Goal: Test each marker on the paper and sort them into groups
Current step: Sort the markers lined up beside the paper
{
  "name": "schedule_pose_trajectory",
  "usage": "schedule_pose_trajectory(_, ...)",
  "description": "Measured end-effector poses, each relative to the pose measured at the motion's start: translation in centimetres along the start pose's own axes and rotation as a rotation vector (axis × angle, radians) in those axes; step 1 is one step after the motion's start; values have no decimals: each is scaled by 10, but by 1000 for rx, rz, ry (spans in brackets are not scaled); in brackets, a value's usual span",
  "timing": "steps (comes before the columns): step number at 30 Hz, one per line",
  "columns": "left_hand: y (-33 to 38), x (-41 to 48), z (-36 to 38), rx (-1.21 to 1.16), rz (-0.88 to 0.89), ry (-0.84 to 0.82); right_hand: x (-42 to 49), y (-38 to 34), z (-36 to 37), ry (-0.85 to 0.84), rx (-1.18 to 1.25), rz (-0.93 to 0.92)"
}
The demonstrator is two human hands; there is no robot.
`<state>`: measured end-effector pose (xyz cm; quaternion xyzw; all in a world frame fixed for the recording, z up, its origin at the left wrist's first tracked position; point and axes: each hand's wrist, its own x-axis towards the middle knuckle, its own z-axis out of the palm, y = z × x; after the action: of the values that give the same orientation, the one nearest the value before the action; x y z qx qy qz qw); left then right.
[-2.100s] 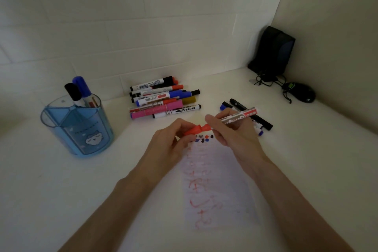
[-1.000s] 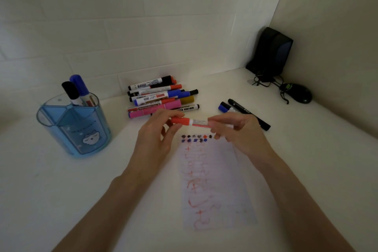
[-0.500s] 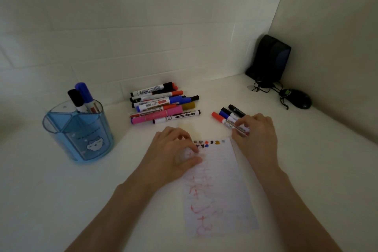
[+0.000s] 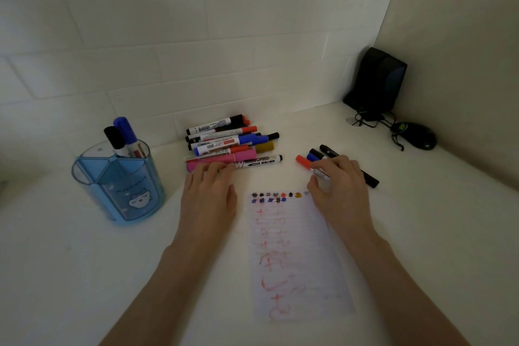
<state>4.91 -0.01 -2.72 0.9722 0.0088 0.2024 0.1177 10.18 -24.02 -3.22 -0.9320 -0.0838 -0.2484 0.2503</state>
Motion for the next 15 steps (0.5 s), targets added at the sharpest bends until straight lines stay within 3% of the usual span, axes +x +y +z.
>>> schedule_pose_trajectory(4,-2,7,-2,20,-70,171,-1,-2,-1,1,17,8)
schedule_pose_trajectory(9,-7,10,3,81,-140,82,-3,-6,1,1,45,-4)
schedule_pose_trajectory(15,-10,11,5,-16,-160,55,-5,-8,2,-17,59,-8)
